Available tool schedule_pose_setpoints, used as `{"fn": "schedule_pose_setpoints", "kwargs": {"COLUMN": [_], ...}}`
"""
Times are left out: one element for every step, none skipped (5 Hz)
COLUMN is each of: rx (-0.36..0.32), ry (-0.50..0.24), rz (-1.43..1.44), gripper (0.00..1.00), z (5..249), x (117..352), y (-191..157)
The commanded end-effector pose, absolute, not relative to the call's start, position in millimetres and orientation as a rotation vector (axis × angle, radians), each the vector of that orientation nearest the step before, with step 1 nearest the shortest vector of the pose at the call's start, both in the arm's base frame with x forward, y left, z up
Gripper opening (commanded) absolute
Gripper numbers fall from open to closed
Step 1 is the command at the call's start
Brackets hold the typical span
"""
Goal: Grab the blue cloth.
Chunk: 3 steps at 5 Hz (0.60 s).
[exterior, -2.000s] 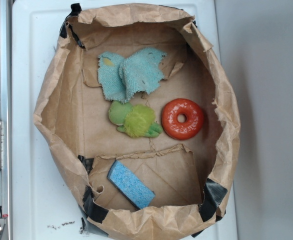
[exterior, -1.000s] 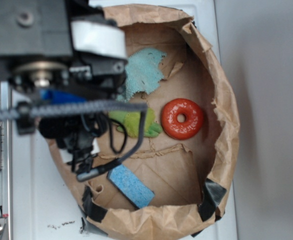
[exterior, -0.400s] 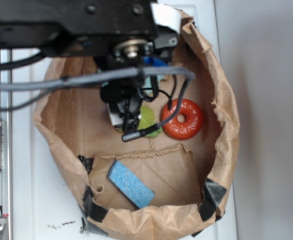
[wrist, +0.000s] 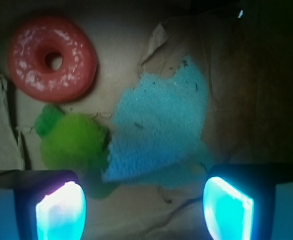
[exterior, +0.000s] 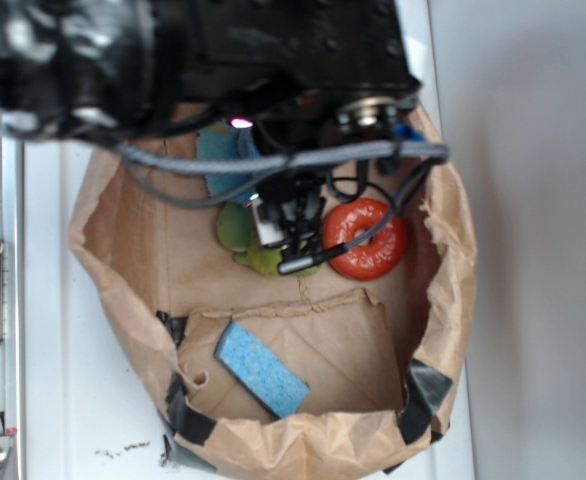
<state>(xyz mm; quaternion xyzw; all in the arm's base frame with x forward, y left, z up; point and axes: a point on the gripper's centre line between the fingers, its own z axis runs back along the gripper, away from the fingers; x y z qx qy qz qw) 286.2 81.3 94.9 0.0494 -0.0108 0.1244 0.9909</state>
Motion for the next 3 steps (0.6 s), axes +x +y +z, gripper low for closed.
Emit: {"fn": "schedule_pose_setpoints", "kwargs": {"rx": [0.164, 0.153, 0.200], "ry": [-0.054, -0.016, -0.017], "rz": [0.234, 0.218, 0.226], "gripper": [1.00, 0.78, 0.00], "z": [97.9, 89.7, 87.7], "x": [314.4, 317.8, 305.7], "y": [92.0, 90.0, 86.6]}}
